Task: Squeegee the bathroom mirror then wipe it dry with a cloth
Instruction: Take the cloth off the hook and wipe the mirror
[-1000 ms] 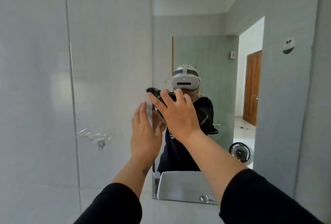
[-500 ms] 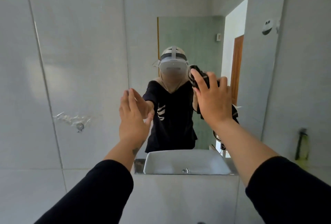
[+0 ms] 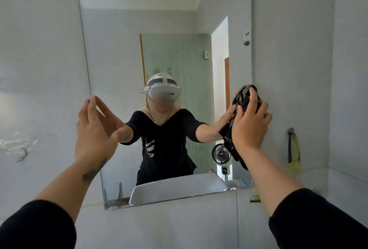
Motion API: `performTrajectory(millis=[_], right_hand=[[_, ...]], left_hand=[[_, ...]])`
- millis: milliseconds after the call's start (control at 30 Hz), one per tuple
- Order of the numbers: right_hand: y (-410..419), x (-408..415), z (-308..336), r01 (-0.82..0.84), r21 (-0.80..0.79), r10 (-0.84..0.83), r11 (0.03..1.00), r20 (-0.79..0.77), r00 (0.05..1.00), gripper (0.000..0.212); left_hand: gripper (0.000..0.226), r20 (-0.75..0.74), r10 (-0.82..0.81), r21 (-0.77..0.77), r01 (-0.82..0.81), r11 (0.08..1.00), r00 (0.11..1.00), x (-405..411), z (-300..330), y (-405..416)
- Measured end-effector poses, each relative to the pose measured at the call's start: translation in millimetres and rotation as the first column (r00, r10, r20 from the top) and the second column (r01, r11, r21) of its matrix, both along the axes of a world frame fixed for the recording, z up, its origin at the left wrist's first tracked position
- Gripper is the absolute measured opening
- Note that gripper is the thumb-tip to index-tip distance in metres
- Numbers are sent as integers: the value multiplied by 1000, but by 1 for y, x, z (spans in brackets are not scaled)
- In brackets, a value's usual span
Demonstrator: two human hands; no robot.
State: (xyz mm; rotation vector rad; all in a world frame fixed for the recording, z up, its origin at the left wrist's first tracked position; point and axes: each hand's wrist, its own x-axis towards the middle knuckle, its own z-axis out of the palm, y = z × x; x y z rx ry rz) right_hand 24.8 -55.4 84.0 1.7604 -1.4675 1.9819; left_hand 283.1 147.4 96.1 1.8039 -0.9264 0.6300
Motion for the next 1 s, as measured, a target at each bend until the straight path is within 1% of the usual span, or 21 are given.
performTrajectory(millis=[67, 133, 200, 267, 367, 467, 567, 667, 767, 833, 900, 933, 1000], right_hand=[[3, 5, -6, 4, 58, -9, 998, 76, 997, 50], [13, 17, -8, 2, 57, -6, 998, 73, 997, 50], [30, 36, -6, -31, -26, 31, 999, -10, 999, 50], [51, 61, 0, -81, -118, 66, 990, -126, 990, 51], [81, 98, 9, -149, -199, 91, 969, -276, 957, 54], [104, 132, 11, -219, -272, 87, 937, -424, 901, 63], [123, 161, 4, -302, -326, 70, 896, -567, 821, 73], [140, 179, -10, -342, -342, 46, 875, -645, 763, 72], [149, 186, -29, -381, -318, 39, 868, -722, 691, 71], [149, 185, -44, -405, -304, 37, 862, -760, 649, 76], [145, 179, -57, -417, -309, 16, 855, -788, 616, 75], [140, 173, -63, -414, -313, 5, 855, -793, 609, 75], [128, 158, -68, -378, -318, -10, 870, -776, 630, 77]], left_hand=[[103, 3, -2, 9, 2, 1000, 1000, 0, 0, 0], [105, 9, -8, 16, 8, 1000, 1000, 0, 0, 1], [105, 17, -26, 20, 26, 999, 1000, -1, 0, 4], [102, 27, -51, 24, 50, 998, 998, -2, 0, 8], [97, 61, -69, 53, 65, 996, 996, 0, 1, 16], [93, 96, -72, 114, 61, 992, 993, 5, 3, 25], [86, 131, -92, 149, 72, 986, 987, 10, 5, 33], [82, 130, -137, 135, 120, 984, 982, 11, 4, 39], [77, 86, -181, 37, 178, 983, 980, 8, -10, 44], [75, 67, -169, -20, 170, 985, 983, 8, -28, 46], [74, 66, -138, -30, 140, 990, 988, 8, -51, 45], [74, 76, -117, -20, 119, 993, 990, 6, -62, 44], [76, 115, -86, 15, 84, 996, 990, -2, -80, 39]])
